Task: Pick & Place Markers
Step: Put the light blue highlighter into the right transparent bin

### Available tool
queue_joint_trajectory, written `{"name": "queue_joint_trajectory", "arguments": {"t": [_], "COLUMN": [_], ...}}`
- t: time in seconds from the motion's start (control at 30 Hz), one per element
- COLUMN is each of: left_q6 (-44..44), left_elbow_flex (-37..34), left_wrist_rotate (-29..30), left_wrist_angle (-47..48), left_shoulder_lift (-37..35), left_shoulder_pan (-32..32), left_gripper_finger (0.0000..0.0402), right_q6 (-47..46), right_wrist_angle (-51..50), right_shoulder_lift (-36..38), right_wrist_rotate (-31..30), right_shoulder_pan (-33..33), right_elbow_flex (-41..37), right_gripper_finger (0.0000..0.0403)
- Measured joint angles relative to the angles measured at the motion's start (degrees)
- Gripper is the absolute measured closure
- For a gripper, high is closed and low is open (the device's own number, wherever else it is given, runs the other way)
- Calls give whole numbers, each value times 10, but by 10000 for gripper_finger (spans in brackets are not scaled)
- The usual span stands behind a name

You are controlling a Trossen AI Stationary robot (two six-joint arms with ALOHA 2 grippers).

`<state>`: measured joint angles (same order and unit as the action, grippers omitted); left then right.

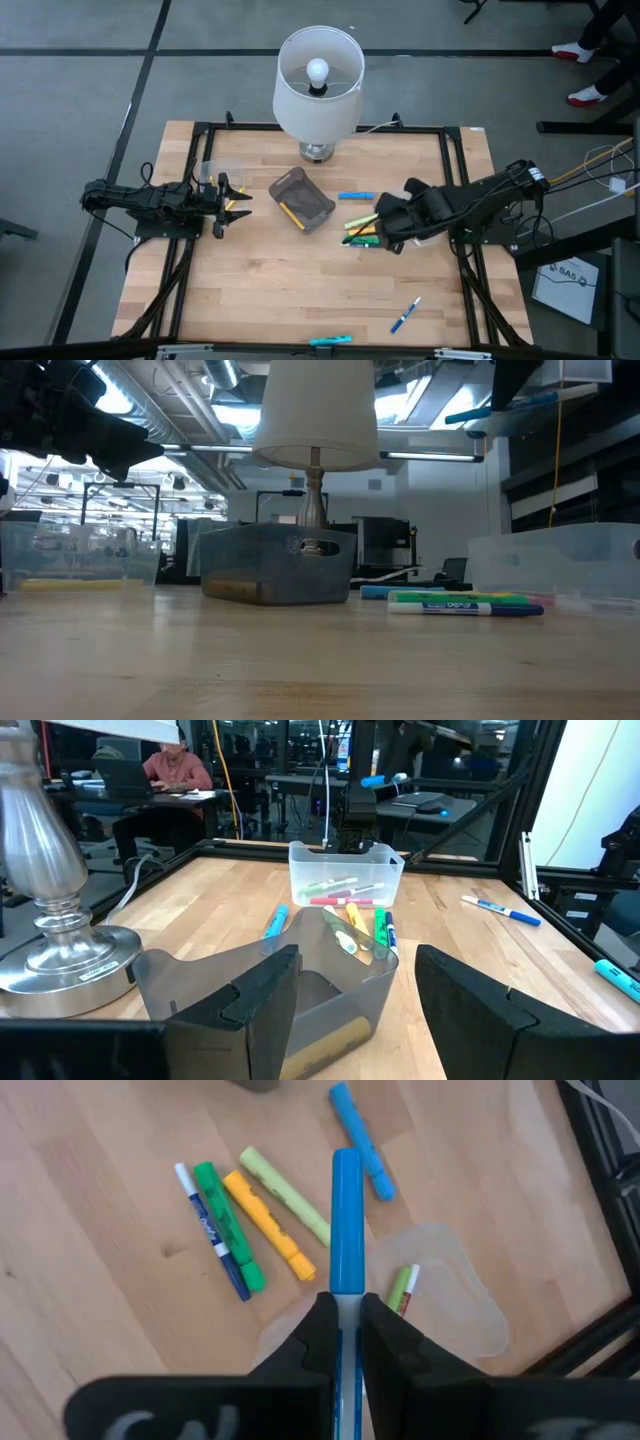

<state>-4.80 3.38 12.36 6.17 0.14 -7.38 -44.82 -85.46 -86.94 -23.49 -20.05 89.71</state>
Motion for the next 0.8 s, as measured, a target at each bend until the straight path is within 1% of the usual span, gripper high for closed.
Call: {"name": "queue_joint_trajectory", "arguments": {"t": [0.2, 0.47, 0.8], "left_q6": [0, 0, 0], "left_elbow_flex": [0, 0, 0], "left_wrist_rotate": [0, 0, 0], "left_wrist_angle": [0, 0, 0], "left_shoulder_lift": [0, 0, 0], "left_shoulder_pan": [0, 0, 0], "left_gripper_finger": [205, 205, 205], "right_q6": [1, -2, -15], "right_wrist_angle": [-14, -40, -42], "right_shoulder_lift": [8, 8, 8], "right_wrist_rotate": [2, 23, 36], "right_shoulder_pan": [21, 50, 50], "right_elbow_flex": [0, 0, 0], "right_gripper_finger": [376, 376, 376]}}
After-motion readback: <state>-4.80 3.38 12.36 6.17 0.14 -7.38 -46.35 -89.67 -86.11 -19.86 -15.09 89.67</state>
